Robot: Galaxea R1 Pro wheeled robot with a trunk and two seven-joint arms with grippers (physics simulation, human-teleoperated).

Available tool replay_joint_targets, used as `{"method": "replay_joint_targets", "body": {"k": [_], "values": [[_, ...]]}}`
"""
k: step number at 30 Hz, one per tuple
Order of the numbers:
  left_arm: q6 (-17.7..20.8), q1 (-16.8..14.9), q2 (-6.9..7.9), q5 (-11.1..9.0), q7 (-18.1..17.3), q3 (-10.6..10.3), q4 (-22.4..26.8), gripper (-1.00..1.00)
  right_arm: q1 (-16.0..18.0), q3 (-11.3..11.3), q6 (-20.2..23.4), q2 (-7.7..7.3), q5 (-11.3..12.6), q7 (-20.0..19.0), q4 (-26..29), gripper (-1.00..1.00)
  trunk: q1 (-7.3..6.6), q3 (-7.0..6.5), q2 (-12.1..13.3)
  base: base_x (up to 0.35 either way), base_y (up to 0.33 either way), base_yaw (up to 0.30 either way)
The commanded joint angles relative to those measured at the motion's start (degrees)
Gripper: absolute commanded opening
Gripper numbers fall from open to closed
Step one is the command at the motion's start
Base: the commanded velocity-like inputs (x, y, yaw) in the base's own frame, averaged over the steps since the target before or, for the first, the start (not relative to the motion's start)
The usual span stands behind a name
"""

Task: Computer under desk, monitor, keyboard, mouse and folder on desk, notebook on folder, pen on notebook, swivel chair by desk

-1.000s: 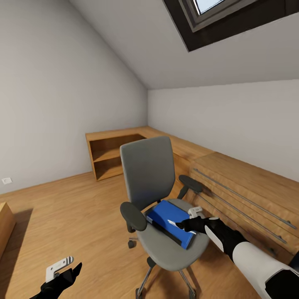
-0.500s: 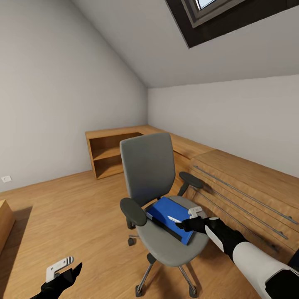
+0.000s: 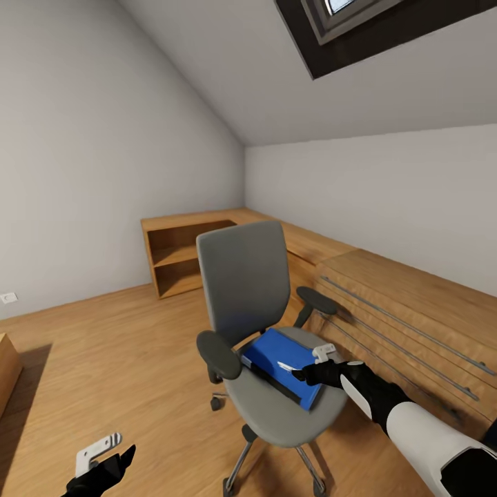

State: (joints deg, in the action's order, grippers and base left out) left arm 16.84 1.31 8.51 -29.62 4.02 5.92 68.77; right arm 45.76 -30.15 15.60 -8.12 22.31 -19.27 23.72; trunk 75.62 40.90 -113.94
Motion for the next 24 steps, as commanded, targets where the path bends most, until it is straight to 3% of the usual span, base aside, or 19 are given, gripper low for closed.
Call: {"method": "replay_joint_targets", "body": {"k": [1, 15, 24], "values": [[0.3, 0.0, 0.02, -0.6, 0.4, 0.0, 0.1, 1.0, 0.0, -0.2, 0.3, -0.06, 0.4, 0.0, 0.1, 1.0, 0.02, 0.05, 0.0, 0.177, -0.139, 0.0], [0.3, 0.0, 0.06, -0.6, 0.4, 0.0, -0.3, 1.0, 0.0, -0.4, 0.4, 0.02, 0.4, 0.1, 0.1, 1.0, 0.02, 0.05, 0.0, 0.101, -0.023, 0.0], [0.3, 0.0, 0.05, -0.6, 0.4, 0.1, -0.3, 1.0, 0.0, -0.4, 0.5, 1.12, 0.1, 0.1, 0.0, 1.0, 0.02, 0.05, 0.0, 0.026, 0.0, 0.0]]}}
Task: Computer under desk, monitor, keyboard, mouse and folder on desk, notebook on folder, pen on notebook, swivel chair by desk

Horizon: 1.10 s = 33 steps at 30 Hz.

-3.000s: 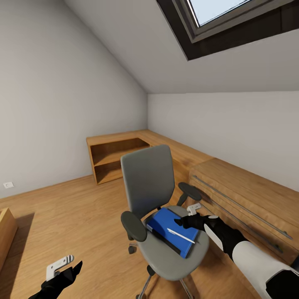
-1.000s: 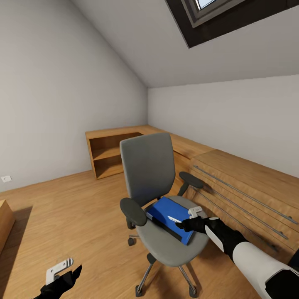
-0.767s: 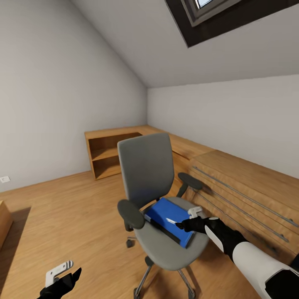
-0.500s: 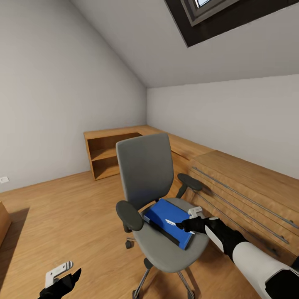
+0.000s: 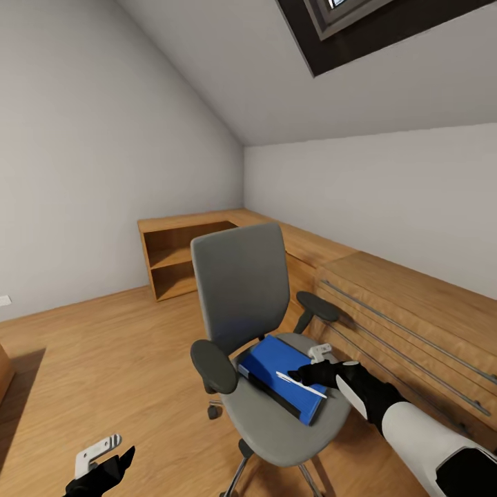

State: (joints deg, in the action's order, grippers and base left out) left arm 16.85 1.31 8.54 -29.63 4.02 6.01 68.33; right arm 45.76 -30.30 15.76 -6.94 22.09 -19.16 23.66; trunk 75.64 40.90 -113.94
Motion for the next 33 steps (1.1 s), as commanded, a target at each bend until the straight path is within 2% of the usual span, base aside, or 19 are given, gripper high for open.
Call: {"method": "replay_joint_targets", "body": {"k": [1, 4, 7, 11, 33], "values": [[0.3, 0.0, 0.01, -0.6, 0.4, 0.0, 0.1, 1.0, 0.0, -0.2, 0.3, -0.01, 0.4, 0.0, 0.1, 1.0, 0.0, 0.05, 0.0, 0.004, 0.0, 0.0], [0.3, 0.0, 0.0, -0.6, 0.4, 0.0, 0.1, 1.0, 0.0, -0.3, 0.4, 0.36, 0.3, 0.1, 0.0, 1.0, 0.0, 0.05, 0.0, 0.002, 0.0, 0.0], [0.3, 0.0, 0.01, -0.6, 0.4, 0.0, 0.1, 1.0, 0.0, -0.5, 0.4, 1.54, 0.1, 0.1, -0.7, 1.0, 0.0, 0.05, 0.0, 0.0, 0.0, 0.0], [0.3, 0.0, 0.05, -0.6, 0.4, 0.0, 0.1, 1.0, 0.0, -1.5, 0.5, 2.87, -2.3, 0.3, -2.7, 1.0, 0.0, 0.05, 0.0, 0.0, 0.0, 0.0], [0.3, 0.0, 0.16, -0.7, 0.3, 0.2, 0.8, 1.0, 0.0, -1.3, 0.7, 2.91, -2.8, 0.3, -2.9, 1.0, 0.22, 0.23, -0.4, 0.0, 0.0, 0.0]]}}
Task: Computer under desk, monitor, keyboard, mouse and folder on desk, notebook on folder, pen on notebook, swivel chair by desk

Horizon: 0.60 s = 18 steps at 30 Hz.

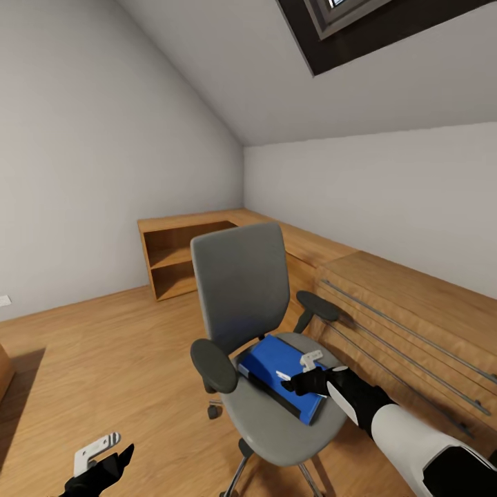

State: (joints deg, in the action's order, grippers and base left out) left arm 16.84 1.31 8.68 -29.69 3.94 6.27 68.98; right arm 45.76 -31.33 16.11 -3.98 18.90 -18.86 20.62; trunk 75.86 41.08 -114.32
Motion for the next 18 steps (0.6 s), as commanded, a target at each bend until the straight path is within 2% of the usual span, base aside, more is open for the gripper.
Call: {"method": "replay_joint_targets", "body": {"k": [1, 5, 18], "values": [[0.3, 0.0, -0.01, -0.6, 0.4, 0.0, 0.2, 1.0, 0.0, -0.2, 0.3, -0.06, 0.3, 0.0, 0.1, 1.0, 0.22, 0.23, -0.4, 0.0, 0.0, 0.0], [0.3, 0.0, -0.11, -0.6, 0.5, -0.1, 0.2, 1.0, 0.0, -0.1, 0.3, -0.06, 0.3, 0.0, 0.1, 1.0, 1.1, 0.95, -2.0, 0.0, 0.0, 0.0], [0.2, 0.0, -0.09, -0.5, 0.5, -0.1, 0.2, 1.0, 0.0, -0.1, 1.9, -0.07, 0.3, 0.1, 0.0, 1.0, 1.32, 1.13, -2.4, 0.0, 0.0, 0.0]]}}
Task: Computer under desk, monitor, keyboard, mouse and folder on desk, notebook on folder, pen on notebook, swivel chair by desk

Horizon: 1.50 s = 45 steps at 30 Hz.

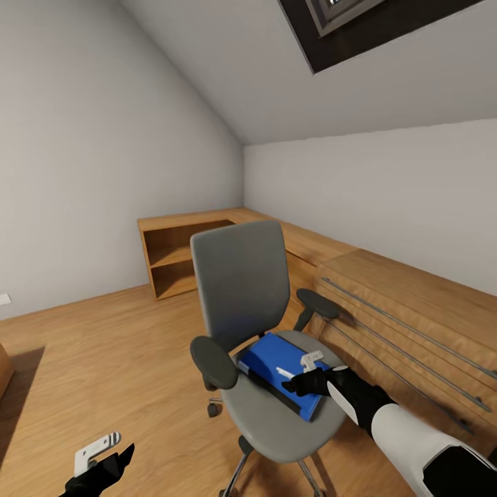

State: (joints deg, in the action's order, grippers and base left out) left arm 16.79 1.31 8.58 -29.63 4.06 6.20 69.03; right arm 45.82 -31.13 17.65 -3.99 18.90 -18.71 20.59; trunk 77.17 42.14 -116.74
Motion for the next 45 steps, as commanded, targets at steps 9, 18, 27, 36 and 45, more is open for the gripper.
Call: {"method": "replay_joint_targets", "body": {"k": [9, 18, 27, 36, 45], "values": [[0.3, 0.0, -0.05, -0.6, 0.4, 0.0, 0.1, 1.0, 0.0, -0.4, 0.5, -0.06, 0.3, 0.1, 0.1, 1.0, 0.45, 0.42, -0.8, 0.0, 0.0, 0.0], [0.3, 0.0, -0.05, -0.6, 0.4, -0.1, 0.1, 1.0, 0.0, -0.4, 0.5, -0.06, 0.3, 1.3, 0.1, 1.0, 0.45, 0.42, -0.8, 0.0, 0.0, 0.0], [0.3, 0.0, -0.05, -0.6, 0.4, -0.1, 0.1, 1.0, 0.0, -0.4, 0.5, -0.06, 0.2, 1.5, 0.1, -1.0, 0.45, 0.42, -0.8, 0.0, 0.0, 0.0], [0.3, 0.0, -0.05, -0.6, 0.4, -0.1, 0.1, 1.0, 0.0, -0.4, 0.5, -0.14, 0.3, 1.4, 0.2, -1.0, 0.45, 0.42, -0.8, 0.0, 0.0, 0.0], [0.3, 0.0, -0.05, -0.5, 0.4, -0.1, 0.1, 1.0, 0.0, -0.4, 0.6, -0.14, 0.3, 1.3, 0.2, -1.0, 0.45, 0.42, -0.8, 0.0, 0.0, 0.0]]}}
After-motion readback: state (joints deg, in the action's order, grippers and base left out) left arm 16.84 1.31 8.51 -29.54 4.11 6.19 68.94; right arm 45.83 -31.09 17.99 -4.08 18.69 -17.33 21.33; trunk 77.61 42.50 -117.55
